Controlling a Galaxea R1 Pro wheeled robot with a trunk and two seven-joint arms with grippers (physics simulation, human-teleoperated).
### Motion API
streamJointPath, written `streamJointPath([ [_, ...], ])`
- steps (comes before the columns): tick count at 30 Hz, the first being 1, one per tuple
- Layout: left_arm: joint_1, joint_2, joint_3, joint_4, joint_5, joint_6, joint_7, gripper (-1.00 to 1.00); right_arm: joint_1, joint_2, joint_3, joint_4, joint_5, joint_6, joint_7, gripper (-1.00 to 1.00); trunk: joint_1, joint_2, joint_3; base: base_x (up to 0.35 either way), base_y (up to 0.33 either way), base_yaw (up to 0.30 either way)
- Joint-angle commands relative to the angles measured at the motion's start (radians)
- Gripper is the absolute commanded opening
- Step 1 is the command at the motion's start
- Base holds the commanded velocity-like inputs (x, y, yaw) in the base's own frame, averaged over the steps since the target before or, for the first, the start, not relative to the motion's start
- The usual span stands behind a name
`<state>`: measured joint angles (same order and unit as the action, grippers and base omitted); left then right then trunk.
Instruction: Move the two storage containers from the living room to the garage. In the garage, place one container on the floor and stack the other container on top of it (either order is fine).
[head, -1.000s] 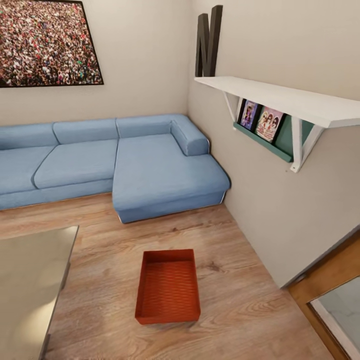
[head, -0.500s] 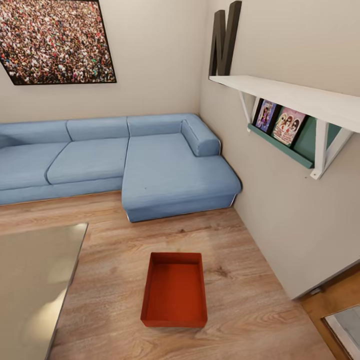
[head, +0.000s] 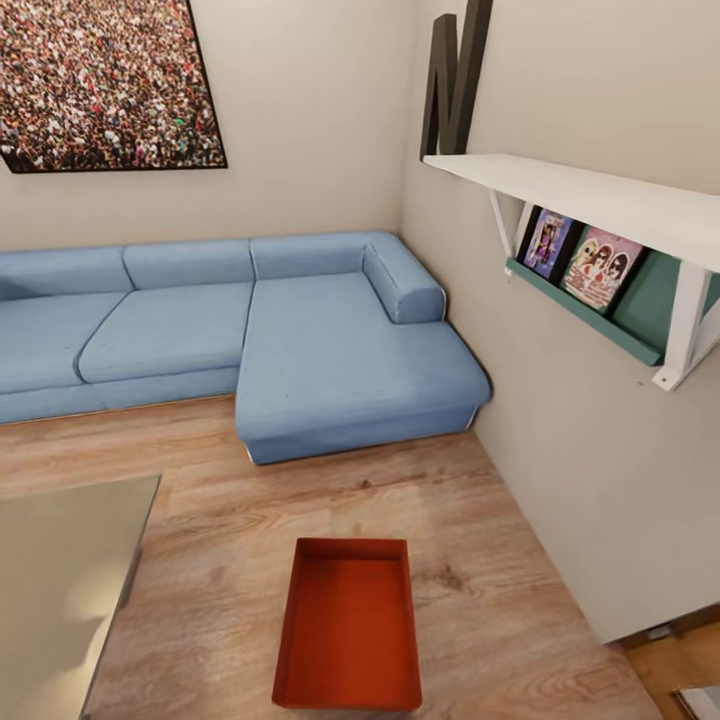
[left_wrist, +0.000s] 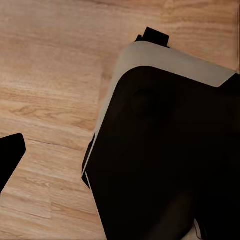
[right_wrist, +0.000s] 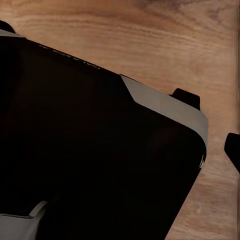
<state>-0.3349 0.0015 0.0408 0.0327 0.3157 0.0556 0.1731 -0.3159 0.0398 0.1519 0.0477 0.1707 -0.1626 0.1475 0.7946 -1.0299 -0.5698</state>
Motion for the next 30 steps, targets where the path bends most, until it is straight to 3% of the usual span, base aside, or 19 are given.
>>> streamJointPath([
  [1,-0.001,0.0,0.004,0.001,0.002,0.001,0.002,1.0,-0.002,0.0,0.008,0.004,0.0,-0.008,0.0,1.0,0.001,0.0,-0.001,0.341,0.0,0.0],
  [7,-0.001,0.0,0.003,0.002,0.002,0.0,0.002,1.0,-0.002,0.002,0.005,0.004,0.0,-0.008,0.0,1.0,0.001,0.0,-0.001,0.303,0.0,0.0],
  [18,-0.001,0.0,0.001,0.015,-0.001,0.002,0.003,1.0,-0.002,-0.001,0.0,0.006,-0.015,-0.006,0.001,1.0,0.001,0.0,-0.001,0.025,0.0,0.0],
  [22,-0.001,0.03,0.002,0.015,0.0,0.002,0.002,1.0,-0.002,-0.002,-0.003,0.006,-0.02,0.003,0.005,1.0,0.001,0.0,-0.001,0.0,0.0,0.0],
  [26,-0.001,0.023,0.002,0.014,-0.001,0.001,0.003,1.0,-0.003,-0.003,-0.001,0.006,-0.018,-0.002,0.008,1.0,0.001,0.0,-0.001,0.0,0.0,0.0],
  [30,-0.001,0.042,0.001,0.015,-0.002,0.001,0.003,1.0,-0.002,-0.001,0.001,0.006,-0.015,-0.004,0.008,1.0,0.001,0.0,-0.001,0.0,0.0,0.0],
])
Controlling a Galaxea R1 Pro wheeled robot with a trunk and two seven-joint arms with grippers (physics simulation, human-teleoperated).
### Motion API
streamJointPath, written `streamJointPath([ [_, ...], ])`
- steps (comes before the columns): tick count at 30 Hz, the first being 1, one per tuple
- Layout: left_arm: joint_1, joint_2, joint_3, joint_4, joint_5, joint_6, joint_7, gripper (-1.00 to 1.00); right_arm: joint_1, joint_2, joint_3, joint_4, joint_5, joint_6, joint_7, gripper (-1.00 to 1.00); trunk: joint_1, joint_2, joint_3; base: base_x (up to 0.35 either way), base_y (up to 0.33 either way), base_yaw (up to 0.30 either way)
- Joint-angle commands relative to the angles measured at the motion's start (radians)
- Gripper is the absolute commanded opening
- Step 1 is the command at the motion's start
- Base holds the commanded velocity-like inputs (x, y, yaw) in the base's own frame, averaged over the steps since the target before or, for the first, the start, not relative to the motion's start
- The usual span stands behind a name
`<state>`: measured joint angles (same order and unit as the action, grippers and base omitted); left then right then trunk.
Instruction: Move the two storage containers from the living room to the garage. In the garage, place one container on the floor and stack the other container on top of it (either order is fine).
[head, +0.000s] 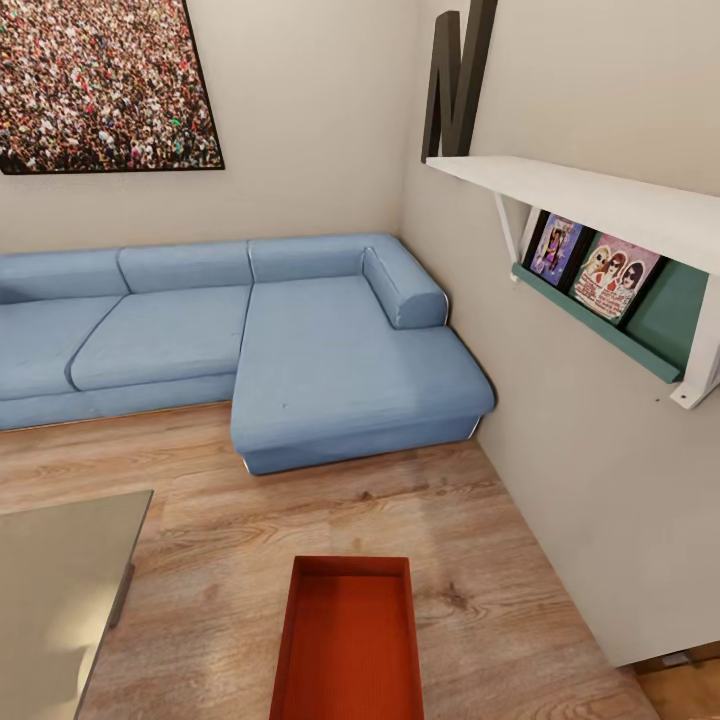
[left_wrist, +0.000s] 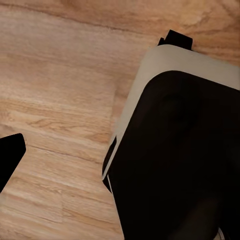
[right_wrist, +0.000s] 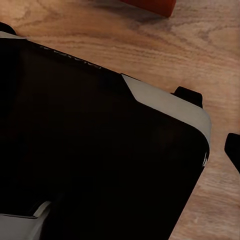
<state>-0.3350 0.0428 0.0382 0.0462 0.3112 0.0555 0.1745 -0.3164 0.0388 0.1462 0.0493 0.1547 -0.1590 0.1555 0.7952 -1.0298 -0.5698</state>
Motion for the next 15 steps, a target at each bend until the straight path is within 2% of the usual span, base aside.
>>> streamJointPath([
  [1,-0.001,0.001,0.003,0.001,0.002,0.002,0.002,1.0,-0.002,0.0,0.007,0.004,0.001,-0.008,0.0,1.0,0.0,-0.001,-0.001,0.0,0.0,0.0],
  [15,-0.001,-0.005,0.006,-0.003,0.006,0.007,0.0,1.0,-0.001,-0.002,0.005,0.003,0.002,-0.006,0.001,1.0,0.0,-0.001,-0.001,0.0,0.0,0.0],
])
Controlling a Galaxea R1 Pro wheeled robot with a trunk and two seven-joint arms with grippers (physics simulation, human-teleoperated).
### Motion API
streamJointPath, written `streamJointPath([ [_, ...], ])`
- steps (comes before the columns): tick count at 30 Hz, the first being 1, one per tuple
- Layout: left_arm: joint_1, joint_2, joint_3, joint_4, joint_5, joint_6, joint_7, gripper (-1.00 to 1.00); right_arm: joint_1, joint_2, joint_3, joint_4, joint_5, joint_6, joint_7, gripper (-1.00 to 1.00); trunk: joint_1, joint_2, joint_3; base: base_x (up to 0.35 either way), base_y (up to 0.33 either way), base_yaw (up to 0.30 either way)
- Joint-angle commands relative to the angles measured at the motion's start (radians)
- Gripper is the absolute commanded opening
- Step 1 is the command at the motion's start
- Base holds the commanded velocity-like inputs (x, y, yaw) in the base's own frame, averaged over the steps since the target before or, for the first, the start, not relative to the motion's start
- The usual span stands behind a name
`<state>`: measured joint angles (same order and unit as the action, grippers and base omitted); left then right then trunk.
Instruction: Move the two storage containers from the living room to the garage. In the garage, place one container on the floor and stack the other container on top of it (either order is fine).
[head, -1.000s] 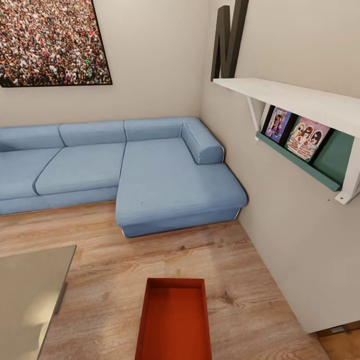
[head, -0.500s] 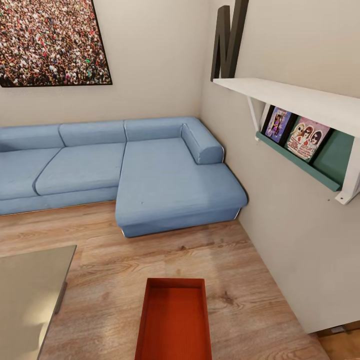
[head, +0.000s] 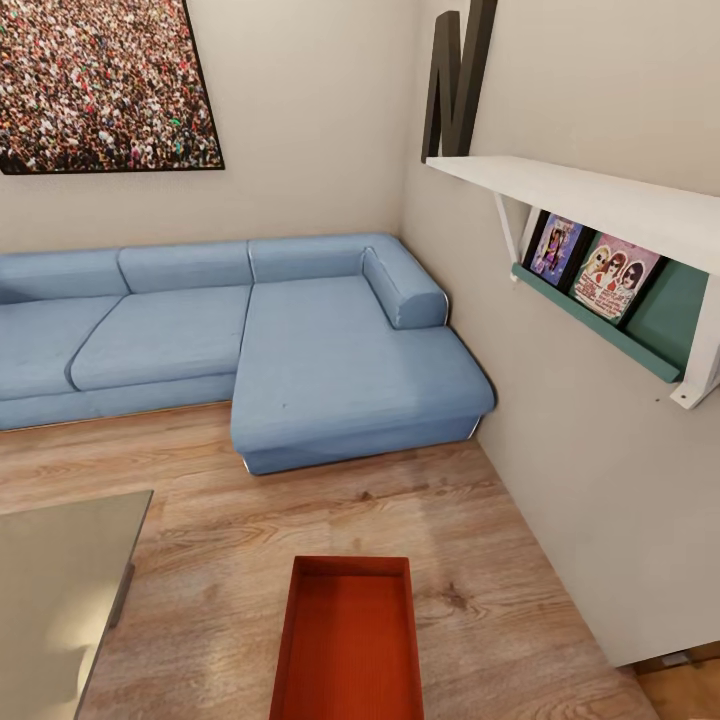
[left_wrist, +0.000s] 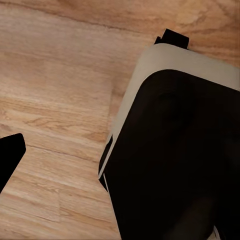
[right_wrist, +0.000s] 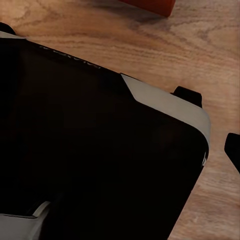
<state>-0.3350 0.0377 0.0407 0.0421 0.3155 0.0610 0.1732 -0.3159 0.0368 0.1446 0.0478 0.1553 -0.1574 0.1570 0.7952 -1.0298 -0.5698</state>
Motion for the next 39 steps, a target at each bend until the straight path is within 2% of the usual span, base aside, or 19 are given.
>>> streamJointPath([
  [1,-0.001,0.001,0.004,0.001,0.002,0.002,0.003,1.0,-0.002,0.0,0.006,0.004,0.001,-0.008,-0.001,1.0,0.0,-0.001,-0.001,0.0,0.0,0.0],
  [11,-0.001,0.001,0.002,-0.008,0.001,0.001,0.004,1.0,-0.002,0.002,0.006,-0.008,0.003,-0.007,0.003,1.0,0.0,-0.001,-0.001,0.0,0.0,0.0],
  [12,-0.01,0.005,0.002,-0.028,-0.001,0.005,0.006,1.0,-0.003,0.003,0.005,-0.1,0.002,0.021,0.001,1.0,0.0,-0.001,-0.001,0.0,0.0,0.0],
  [14,-0.02,0.006,0.002,-0.046,-0.001,0.007,0.007,1.0,-0.004,0.003,0.005,-0.141,0.001,0.057,0.001,1.0,0.0,-0.001,-0.001,0.0,0.0,0.0],
  [15,-0.025,0.007,0.002,-0.069,-0.002,0.01,0.008,1.0,-0.005,0.003,0.005,-0.185,0.001,0.108,0.002,1.0,0.0,-0.001,-0.001,0.0,0.0,0.0],
  [17,-0.033,0.008,0.002,-0.146,-0.005,0.03,0.009,1.0,-0.006,0.004,0.004,-0.333,0.001,0.267,0.002,1.0,0.0,-0.001,-0.001,0.0,0.0,0.0],
  [20,-0.036,0.011,0.002,-0.251,-0.006,0.096,0.01,1.0,-0.006,0.006,0.003,-0.507,0.0,0.421,0.002,1.0,0.0,-0.001,-0.001,0.0,0.0,0.0],
  [22,-0.035,0.012,0.003,-0.36,-0.007,0.192,0.011,1.0,-0.006,0.008,0.004,-0.639,-0.001,0.531,0.003,1.0,0.0,-0.001,-0.001,0.0,0.0,0.0],
  [23,-0.034,0.013,0.003,-0.391,-0.007,0.22,0.011,1.0,-0.006,0.009,0.004,-0.669,-0.001,0.557,0.003,1.0,0.0,-0.001,-0.001,0.0,0.0,0.0],
  [24,-0.032,0.013,0.002,-0.487,-0.007,0.309,0.011,1.0,-0.006,0.011,0.005,-0.751,-0.001,0.631,0.003,1.0,0.0,-0.001,-0.001,0.0,0.0,0.0],
  [27,-0.029,0.013,-0.001,-0.672,-0.007,0.456,0.012,1.0,-0.006,0.012,0.005,-0.878,-0.002,0.734,0.003,1.0,0.0,-0.001,-0.001,0.0,0.0,0.0],
  [29,-0.029,0.012,-0.002,-0.755,-0.007,0.514,0.013,1.0,-0.006,0.013,0.006,-0.939,-0.002,0.772,0.002,1.0,0.0,-0.001,-0.001,0.0,0.0,0.0],
  [31,-0.028,0.008,-0.003,-0.81,-0.008,0.548,0.015,1.0,-0.006,0.013,0.006,-0.983,-0.002,0.793,0.001,1.0,0.0,-0.001,-0.001,0.0,0.0,0.0],
  [34,-0.029,-0.011,-0.004,-0.822,-0.009,0.557,0.026,1.0,-0.01,0.012,0.007,-0.995,-0.001,0.799,0.001,1.0,0.0,-0.001,-0.001,0.0,0.0,0.0],
  [37,-0.033,-0.037,-0.008,-0.824,-0.01,0.556,0.084,1.0,-0.017,0.013,0.007,-0.992,-0.003,0.798,0.0,1.0,0.0,-0.001,-0.001,0.0,0.0,0.0],
  [39,-0.036,-0.051,-0.038,-0.824,-0.01,0.551,0.14,1.0,-0.023,0.014,0.007,-0.988,-0.006,0.797,-0.001,1.0,0.0,-0.001,-0.001,0.0,0.0,0.0],
])
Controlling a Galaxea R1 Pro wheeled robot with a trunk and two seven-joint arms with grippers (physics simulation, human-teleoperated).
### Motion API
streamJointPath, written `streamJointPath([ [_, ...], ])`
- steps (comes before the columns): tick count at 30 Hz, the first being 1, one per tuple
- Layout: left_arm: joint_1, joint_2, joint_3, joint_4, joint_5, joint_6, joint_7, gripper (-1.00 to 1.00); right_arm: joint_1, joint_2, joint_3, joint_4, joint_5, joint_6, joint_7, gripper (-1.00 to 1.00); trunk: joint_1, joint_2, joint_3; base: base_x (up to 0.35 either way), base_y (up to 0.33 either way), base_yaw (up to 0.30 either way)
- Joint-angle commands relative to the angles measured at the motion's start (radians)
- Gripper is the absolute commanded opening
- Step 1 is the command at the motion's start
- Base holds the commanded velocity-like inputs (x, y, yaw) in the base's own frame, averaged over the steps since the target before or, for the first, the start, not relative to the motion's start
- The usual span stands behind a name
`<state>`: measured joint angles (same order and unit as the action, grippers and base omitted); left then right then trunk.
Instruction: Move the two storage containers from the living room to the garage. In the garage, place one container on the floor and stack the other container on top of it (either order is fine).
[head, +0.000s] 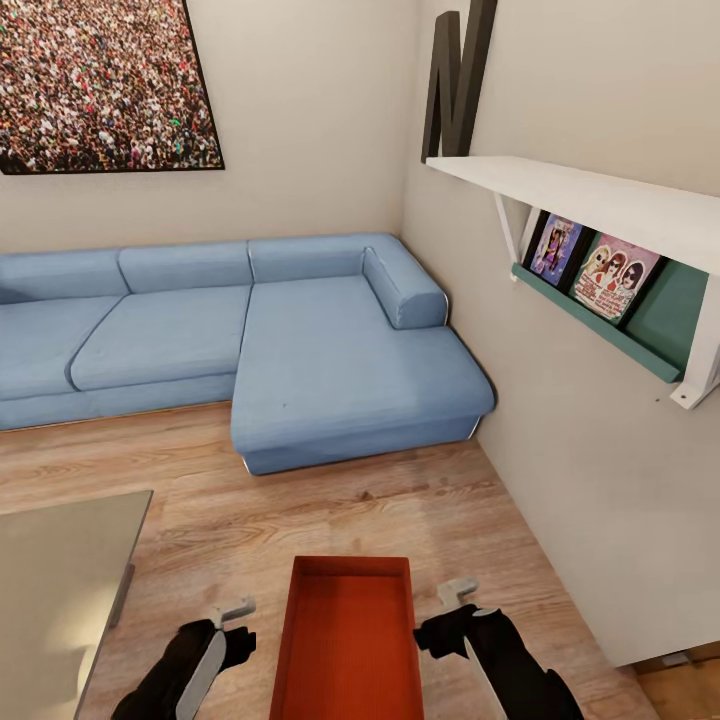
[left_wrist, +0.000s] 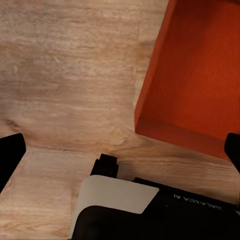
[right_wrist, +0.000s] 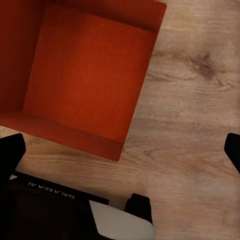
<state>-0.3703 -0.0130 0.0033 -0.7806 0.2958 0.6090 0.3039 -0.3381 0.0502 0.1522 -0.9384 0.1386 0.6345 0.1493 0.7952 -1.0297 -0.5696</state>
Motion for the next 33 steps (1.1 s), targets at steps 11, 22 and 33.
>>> streamJointPath([
  [11,-0.047,-0.022,-0.227,0.004,0.008,-0.015,0.116,1.0,-0.02,0.018,-0.003,0.068,0.007,-0.01,0.005,1.0,0.0,-0.001,-0.001,0.0,0.0,0.0],
  [22,-0.122,-0.054,-0.244,0.082,-0.122,-0.031,0.191,1.0,-0.078,0.015,-0.004,0.252,-0.131,-0.124,0.0,1.0,0.0,-0.001,-0.001,0.0,0.0,0.0],
  [33,-0.184,-0.09,-0.258,0.258,-0.128,-0.143,0.192,1.0,-0.179,0.013,-0.005,0.557,-0.139,-0.302,-0.002,1.0,0.0,-0.001,-0.001,0.0,0.0,0.0],
])
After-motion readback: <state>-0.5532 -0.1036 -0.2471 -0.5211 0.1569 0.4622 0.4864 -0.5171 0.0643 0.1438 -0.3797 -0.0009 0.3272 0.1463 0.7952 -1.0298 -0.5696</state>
